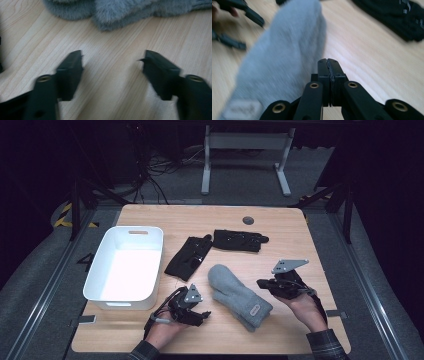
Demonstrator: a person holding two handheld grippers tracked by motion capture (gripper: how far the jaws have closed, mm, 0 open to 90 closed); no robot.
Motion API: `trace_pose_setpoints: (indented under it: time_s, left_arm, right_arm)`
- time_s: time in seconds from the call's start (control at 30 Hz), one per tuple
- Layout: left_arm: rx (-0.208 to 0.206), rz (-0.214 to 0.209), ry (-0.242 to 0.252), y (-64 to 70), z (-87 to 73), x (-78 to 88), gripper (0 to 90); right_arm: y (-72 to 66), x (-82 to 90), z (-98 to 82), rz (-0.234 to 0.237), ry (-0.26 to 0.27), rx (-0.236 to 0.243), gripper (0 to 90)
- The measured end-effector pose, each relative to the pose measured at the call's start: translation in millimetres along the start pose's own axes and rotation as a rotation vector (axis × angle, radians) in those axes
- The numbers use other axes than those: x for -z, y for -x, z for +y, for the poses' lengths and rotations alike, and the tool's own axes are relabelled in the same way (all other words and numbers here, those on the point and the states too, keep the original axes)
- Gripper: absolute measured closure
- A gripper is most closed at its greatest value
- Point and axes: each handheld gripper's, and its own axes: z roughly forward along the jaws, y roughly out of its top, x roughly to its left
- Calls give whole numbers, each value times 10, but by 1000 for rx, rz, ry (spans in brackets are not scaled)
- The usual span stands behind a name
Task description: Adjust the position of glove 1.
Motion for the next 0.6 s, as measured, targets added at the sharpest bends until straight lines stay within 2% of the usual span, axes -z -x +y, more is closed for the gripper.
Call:
trace_pose_setpoints:
  time_s: [0.07,0.1,0.13,0.23,0.3,0.33,0.37,0.43,0.5,0.6]
  left_arm:
    - [15,-33,12,9,39,-1,561]
    - [8,-55,12,18,62,-2,634]
    - [8,-55,12,18,62,-2,716]
    - [0,-114,28,93,186,-22,885]
    - [5,-130,29,121,230,-38,894]
    - [1,-138,28,140,257,-54,894]
    - [-18,-142,21,178,303,-90,894]
    - [-29,-166,-4,202,341,-142,894]
    - [-40,-159,-23,220,358,-184,894]
    - [-29,-166,-36,209,371,-235,894]
  right_arm:
    - [45,-27,-109,8,-22,3,899]
    - [62,-35,-162,12,-28,4,899]
    - [73,-44,-213,24,-35,3,899]
    - [69,-50,-340,52,-53,23,899]
    - [54,-50,-389,81,-54,26,900]
    - [54,-50,-389,81,-54,26,900]
    - [46,-51,-403,89,-57,30,900]
    - [11,-60,-427,106,-69,44,900]
    - [-5,-72,-438,113,-78,53,900]
    - [-19,-91,-448,127,-91,52,900]
